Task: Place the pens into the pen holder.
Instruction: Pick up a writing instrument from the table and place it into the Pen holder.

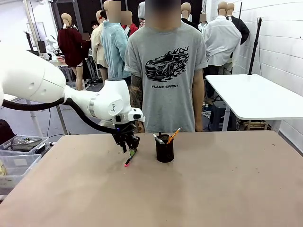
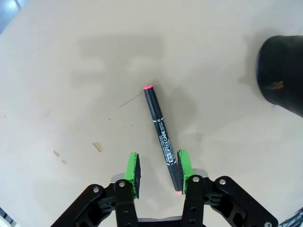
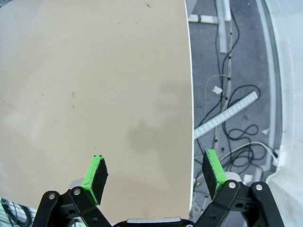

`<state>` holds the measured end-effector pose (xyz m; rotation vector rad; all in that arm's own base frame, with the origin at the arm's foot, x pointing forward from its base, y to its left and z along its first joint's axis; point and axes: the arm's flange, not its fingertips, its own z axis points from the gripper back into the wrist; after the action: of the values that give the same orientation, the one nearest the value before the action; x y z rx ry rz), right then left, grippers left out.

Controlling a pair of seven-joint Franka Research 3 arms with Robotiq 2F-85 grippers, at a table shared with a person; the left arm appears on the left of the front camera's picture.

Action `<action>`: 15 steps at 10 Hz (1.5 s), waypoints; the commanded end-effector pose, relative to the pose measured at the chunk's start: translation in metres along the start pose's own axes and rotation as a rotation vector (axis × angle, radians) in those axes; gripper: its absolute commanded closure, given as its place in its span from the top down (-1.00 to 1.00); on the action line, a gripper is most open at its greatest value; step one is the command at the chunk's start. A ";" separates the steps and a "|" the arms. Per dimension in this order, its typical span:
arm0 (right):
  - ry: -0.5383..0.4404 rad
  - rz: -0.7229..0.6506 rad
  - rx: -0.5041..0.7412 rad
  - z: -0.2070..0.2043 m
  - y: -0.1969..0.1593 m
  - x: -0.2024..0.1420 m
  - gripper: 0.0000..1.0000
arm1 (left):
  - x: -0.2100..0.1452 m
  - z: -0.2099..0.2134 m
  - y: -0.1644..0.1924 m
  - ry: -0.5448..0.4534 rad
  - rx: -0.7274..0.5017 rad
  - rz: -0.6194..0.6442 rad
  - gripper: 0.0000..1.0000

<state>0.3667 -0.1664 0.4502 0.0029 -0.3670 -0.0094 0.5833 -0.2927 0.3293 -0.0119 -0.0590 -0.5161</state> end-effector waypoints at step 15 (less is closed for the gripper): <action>0.002 -0.009 -0.029 -0.002 0.003 -0.001 1.00 | 0.015 -0.020 -0.008 0.076 -0.022 0.019 -1.00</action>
<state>0.3667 -0.1664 0.4502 0.0029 -0.3670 -0.0095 0.5890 -0.3084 0.3113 -0.0069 0.0095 -0.5075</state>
